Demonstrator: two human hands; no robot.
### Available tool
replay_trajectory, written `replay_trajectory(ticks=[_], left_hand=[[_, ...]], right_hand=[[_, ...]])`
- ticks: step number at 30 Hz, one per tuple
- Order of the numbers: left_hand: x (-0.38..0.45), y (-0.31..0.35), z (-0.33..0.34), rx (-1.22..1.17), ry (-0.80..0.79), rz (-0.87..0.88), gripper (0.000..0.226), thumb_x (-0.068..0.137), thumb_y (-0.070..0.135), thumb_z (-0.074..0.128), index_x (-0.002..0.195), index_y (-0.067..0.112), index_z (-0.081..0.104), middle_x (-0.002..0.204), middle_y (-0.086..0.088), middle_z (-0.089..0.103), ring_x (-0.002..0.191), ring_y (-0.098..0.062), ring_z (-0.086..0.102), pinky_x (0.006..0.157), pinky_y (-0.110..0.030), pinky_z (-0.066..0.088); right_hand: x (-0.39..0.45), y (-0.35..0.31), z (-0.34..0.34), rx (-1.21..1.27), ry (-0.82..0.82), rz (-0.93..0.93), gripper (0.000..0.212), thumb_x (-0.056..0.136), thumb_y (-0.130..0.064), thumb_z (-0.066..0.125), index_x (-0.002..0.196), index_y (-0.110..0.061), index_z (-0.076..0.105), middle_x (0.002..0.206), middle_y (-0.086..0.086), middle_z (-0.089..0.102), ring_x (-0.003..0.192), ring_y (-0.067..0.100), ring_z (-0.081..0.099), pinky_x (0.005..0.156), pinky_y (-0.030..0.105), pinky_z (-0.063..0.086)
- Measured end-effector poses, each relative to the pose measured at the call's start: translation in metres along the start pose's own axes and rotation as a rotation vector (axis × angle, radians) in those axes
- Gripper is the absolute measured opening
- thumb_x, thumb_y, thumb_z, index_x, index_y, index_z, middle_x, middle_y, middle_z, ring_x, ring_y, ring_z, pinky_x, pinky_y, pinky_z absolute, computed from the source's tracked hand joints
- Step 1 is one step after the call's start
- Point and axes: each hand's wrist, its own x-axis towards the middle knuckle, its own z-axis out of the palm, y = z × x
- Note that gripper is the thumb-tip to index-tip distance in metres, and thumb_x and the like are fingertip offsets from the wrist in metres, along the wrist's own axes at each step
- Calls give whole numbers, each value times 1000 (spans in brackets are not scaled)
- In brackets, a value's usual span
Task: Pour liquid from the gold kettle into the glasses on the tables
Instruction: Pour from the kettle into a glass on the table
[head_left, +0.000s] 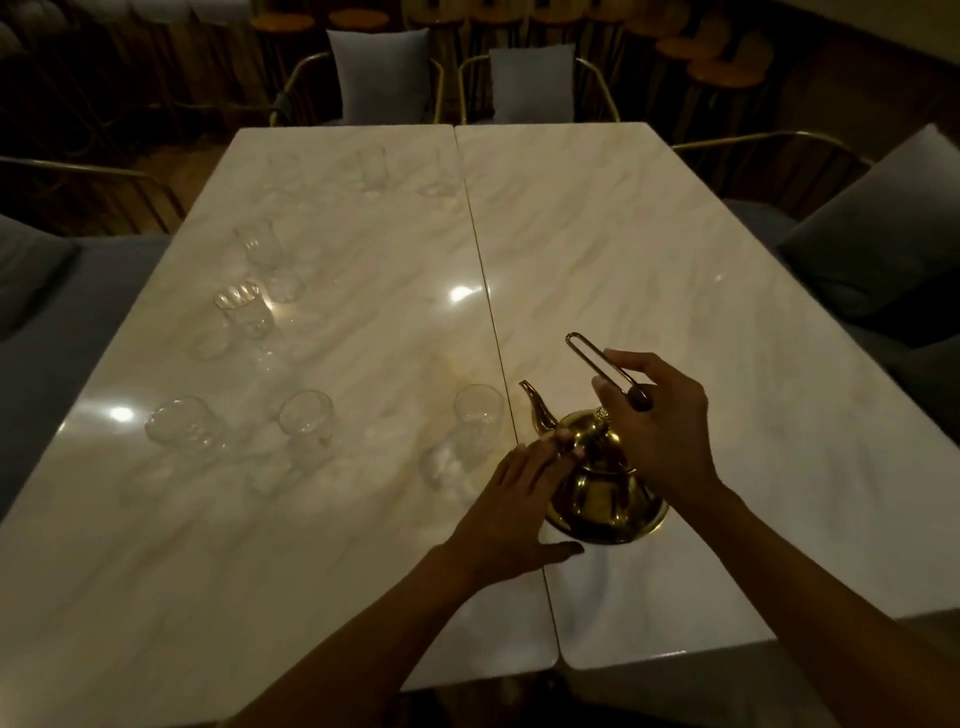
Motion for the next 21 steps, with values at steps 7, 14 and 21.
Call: replay_trajectory(ticks=[7, 14, 21], left_hand=[[-26, -10, -13, -116, 71, -13, 96, 78, 53, 71, 151, 26, 14, 160, 0, 14, 147, -17, 14, 117, -32, 24], [-39, -10, -12, -232, 174, -76, 84, 86, 50, 65, 151, 26, 17, 158, 10, 12, 145, -3, 11, 109, -9, 22], [-42, -15, -16, -318, 180, -97, 80, 88, 52, 61, 151, 29, 17, 158, 12, 10, 145, -4, 15, 107, -8, 25]], right_hand=[[-14, -19, 28, -9, -6, 66, 31, 85, -18, 70, 115, -20, 64, 85, -6, 65, 57, -3, 57, 65, 13, 45], [-18, -30, 44, -31, -7, 82, 28, 85, -21, 71, 112, -26, 64, 77, 1, 66, 58, 15, 56, 55, 15, 48], [-14, -41, 53, -60, -48, 95, 27, 86, -20, 70, 112, -21, 65, 56, -4, 52, 45, 6, 47, 50, 10, 45]])
